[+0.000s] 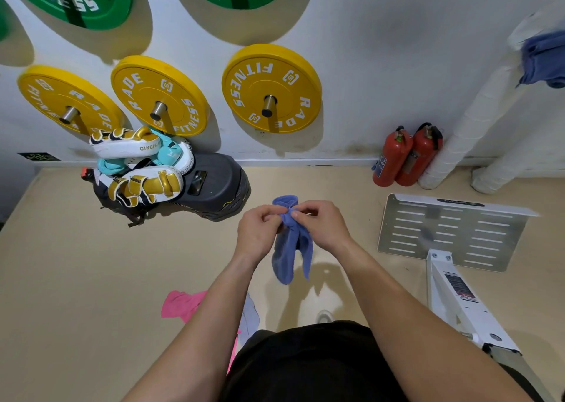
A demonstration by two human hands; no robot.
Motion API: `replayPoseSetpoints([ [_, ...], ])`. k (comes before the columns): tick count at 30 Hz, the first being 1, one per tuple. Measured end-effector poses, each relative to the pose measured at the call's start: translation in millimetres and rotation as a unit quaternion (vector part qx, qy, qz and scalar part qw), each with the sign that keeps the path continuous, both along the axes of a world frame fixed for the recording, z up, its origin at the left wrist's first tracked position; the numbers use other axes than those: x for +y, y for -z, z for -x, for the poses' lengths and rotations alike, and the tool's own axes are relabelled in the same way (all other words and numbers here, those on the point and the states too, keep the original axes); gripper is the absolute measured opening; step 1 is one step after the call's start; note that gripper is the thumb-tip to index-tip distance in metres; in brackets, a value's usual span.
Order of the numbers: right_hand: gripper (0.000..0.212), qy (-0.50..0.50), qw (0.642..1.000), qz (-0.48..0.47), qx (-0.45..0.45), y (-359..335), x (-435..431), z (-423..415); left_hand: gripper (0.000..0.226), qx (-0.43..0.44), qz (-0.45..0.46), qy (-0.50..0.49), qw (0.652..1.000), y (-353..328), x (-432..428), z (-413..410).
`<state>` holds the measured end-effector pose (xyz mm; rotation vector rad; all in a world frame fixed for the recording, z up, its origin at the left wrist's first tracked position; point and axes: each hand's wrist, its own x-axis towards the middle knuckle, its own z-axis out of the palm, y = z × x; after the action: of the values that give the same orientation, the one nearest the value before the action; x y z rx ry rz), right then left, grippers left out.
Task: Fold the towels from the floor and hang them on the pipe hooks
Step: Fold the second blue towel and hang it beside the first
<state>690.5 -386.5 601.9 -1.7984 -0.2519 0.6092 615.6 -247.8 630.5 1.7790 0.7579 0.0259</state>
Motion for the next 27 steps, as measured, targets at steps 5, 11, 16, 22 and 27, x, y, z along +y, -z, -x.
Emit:
replayPoseSetpoints([
  [5, 0.012, -0.003, 1.0, -0.007, -0.017, -4, 0, -1, 0.02, -0.007, -0.015, 0.026, 1.0, -5, 6, 1],
  [11, 0.016, -0.028, 0.999, -0.025, -0.019, -7, 4, 0, 0.004, -0.002, -0.146, 0.025, 0.989, -11, 7, -3],
  [16, 0.02, -0.063, 0.997, -0.037, 0.012, -12, 5, -1, 0.008, -0.007, -0.16, 0.019, 0.987, -12, 10, -3],
  [22, 0.025, -0.053, 0.998, 0.002, -0.035, -14, 3, -2, 0.015, -0.021, -0.058, 0.043, 0.997, -17, 17, 3],
  [27, 0.027, -0.081, 0.995, -0.012, -0.062, -20, -2, -8, 0.011, 0.064, -0.17, 0.009, 0.983, -5, 47, 12],
])
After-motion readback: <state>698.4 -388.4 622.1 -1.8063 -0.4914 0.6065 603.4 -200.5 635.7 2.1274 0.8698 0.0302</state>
